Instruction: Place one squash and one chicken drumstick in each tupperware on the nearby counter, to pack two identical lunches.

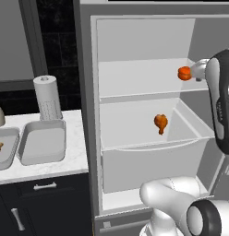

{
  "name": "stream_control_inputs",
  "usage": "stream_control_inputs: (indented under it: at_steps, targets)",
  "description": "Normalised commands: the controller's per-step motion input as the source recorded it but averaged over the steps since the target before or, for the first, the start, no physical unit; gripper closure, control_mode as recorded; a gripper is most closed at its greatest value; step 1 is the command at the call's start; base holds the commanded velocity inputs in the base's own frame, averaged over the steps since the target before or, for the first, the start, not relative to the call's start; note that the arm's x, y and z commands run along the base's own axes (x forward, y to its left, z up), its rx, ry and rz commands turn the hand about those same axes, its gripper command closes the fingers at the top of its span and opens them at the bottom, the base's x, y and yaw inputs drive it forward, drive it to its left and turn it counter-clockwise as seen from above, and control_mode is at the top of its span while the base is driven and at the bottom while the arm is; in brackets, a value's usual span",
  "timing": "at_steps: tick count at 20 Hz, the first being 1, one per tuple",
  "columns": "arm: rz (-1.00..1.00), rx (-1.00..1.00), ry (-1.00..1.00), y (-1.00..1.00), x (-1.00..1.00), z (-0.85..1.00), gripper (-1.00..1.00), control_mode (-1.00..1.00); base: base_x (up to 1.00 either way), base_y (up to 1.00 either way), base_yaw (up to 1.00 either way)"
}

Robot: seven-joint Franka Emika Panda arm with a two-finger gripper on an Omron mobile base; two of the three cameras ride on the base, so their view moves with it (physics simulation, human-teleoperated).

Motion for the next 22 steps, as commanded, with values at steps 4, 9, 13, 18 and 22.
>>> stream_control_inputs:
  at_steps: [4, 9, 13, 18, 22]
  targets:
    - [0.00, 0.00, 0.07, -0.04, 0.65, -0.15, -1.00, -1.00, 0.00, 0.00, 0.00]
    - [0.00, 0.00, 0.02, -0.16, 0.66, -0.12, -1.00, -1.00, 0.00, 0.00, 0.00]
    - [0.00, 0.00, 0.02, -0.21, 0.51, -0.10, -1.00, -1.00, 0.00, 0.00, 0.00]
    - [0.00, 0.00, 0.03, -0.09, 0.51, -0.13, -1.00, -1.00, 0.00, 0.00, 0.00]
    - [0.00, 0.00, 0.04, 0.00, 0.46, -0.12, -1.00, -1.00, 0.00, 0.00, 0.00]
